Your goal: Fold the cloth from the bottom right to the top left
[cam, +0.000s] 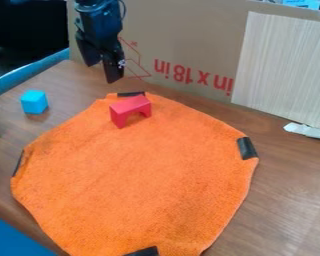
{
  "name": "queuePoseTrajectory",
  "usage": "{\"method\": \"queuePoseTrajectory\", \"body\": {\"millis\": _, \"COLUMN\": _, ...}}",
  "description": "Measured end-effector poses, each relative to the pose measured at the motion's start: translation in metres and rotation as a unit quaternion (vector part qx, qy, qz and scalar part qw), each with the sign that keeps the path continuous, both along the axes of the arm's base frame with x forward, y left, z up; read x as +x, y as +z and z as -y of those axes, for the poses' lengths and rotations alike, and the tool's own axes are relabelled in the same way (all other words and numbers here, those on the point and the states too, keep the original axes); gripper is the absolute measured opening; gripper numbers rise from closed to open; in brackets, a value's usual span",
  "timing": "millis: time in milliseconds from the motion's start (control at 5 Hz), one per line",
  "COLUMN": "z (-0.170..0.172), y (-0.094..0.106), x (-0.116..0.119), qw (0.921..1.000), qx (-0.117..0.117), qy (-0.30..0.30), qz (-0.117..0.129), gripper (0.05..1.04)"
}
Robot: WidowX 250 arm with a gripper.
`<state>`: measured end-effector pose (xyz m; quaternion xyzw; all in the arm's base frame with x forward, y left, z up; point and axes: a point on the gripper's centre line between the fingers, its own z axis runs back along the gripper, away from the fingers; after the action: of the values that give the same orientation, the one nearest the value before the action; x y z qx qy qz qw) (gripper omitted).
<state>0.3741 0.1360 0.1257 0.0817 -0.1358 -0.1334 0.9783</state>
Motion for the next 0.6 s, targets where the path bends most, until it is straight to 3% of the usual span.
{"method": "queuePoseTrajectory", "body": {"millis": 200, "z": 0.002, "y": -0.017, "x": -0.003, "qw": 0.9997, "qx": -0.010, "qy": 0.001, "qz": -0.020, "gripper": 1.000}}
{"method": "queuePoseTrajectory", "body": {"millis": 400, "z": 0.022, "y": -0.026, "x": -0.026, "qw": 0.9990, "qx": -0.020, "qy": -0.021, "qz": -0.035, "gripper": 1.000}}
{"method": "queuePoseTrajectory", "body": {"millis": 600, "z": 0.042, "y": -0.018, "x": -0.042, "qw": 0.9983, "qx": -0.019, "qy": -0.047, "qz": -0.029, "gripper": 0.999}}
